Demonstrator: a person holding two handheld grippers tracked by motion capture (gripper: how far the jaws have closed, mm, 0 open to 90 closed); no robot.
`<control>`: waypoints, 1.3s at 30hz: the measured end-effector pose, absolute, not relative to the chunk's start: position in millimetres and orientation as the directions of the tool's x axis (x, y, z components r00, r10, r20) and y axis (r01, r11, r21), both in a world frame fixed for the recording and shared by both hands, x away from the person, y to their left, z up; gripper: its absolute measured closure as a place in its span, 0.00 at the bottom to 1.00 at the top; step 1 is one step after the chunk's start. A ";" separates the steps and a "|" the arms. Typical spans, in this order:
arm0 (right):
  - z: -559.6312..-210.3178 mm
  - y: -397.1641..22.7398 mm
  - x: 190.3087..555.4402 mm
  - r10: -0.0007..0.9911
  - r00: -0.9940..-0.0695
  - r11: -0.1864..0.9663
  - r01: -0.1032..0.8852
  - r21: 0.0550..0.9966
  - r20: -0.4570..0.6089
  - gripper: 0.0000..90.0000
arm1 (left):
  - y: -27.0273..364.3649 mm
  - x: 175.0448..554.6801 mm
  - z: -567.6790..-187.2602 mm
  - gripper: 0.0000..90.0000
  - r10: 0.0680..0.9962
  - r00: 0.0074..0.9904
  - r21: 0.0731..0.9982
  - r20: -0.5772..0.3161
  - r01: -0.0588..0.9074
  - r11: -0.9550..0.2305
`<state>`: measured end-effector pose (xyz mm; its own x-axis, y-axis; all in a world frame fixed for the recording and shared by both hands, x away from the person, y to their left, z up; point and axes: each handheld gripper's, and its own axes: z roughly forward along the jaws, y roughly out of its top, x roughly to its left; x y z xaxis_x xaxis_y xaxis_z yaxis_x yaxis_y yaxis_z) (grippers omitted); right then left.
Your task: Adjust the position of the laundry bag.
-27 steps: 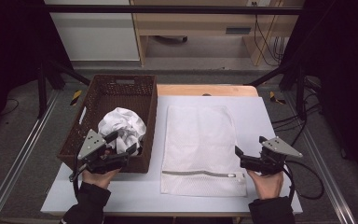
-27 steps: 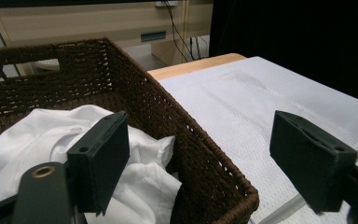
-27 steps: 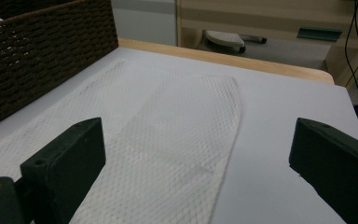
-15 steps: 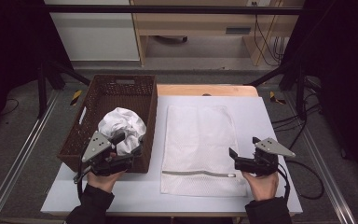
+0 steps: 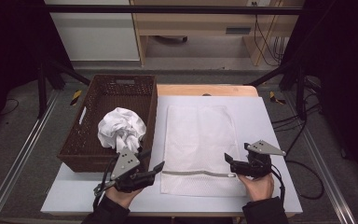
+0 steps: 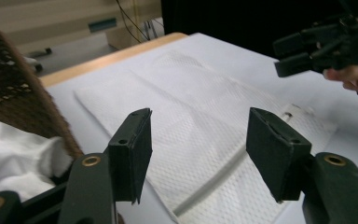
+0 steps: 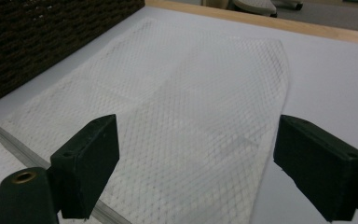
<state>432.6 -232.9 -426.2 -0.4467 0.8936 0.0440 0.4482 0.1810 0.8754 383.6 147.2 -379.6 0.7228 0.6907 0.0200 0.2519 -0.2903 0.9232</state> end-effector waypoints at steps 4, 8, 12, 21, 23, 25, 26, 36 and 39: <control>-431.3 -234.4 433.7 0.896 -0.443 0.194 0.469 0.862 0.040 0.20 | 137.3 381.0 -390.0 0.48 0.675 0.738 0.902 0.018 0.279 -0.330; -440.4 -237.1 435.6 0.916 -0.401 0.206 0.522 0.828 0.025 0.28 | 130.0 380.0 -403.5 0.52 0.676 0.737 0.865 0.019 0.327 -0.381; -449.8 -241.3 439.2 0.928 -0.371 0.206 0.572 0.794 0.026 0.34 | 125.7 382.5 -428.6 0.53 0.675 0.738 0.819 0.010 0.381 -0.429; -469.2 -248.1 450.1 0.938 -0.345 0.220 0.653 0.725 0.026 0.47 | 129.6 397.6 -461.9 0.65 0.686 0.727 0.743 -0.029 0.475 -0.471; -471.4 -248.2 452.2 0.940 -0.342 0.227 0.662 0.714 0.018 0.51 | 128.6 399.2 -466.6 0.67 0.684 0.729 0.729 -0.025 0.482 -0.486; -473.4 -248.8 453.9 0.941 -0.337 0.229 0.670 0.706 0.016 0.54 | 127.7 399.8 -470.4 0.68 0.685 0.728 0.724 -0.030 0.488 -0.488; -474.3 -248.8 454.6 0.940 -0.341 0.233 0.674 0.701 0.015 0.56 | 127.3 399.9 -471.9 0.69 0.683 0.730 0.722 -0.028 0.487 -0.491; -477.8 -247.5 450.5 0.936 -0.353 0.250 0.671 0.698 0.005 0.70 | 123.4 398.2 -478.2 0.86 0.691 0.722 0.709 -0.013 0.494 -0.503; -477.3 -247.1 449.3 0.946 -0.324 0.217 0.685 0.696 0.025 0.81 | 122.7 397.8 -478.4 0.92 0.692 0.722 0.711 -0.012 0.493 -0.502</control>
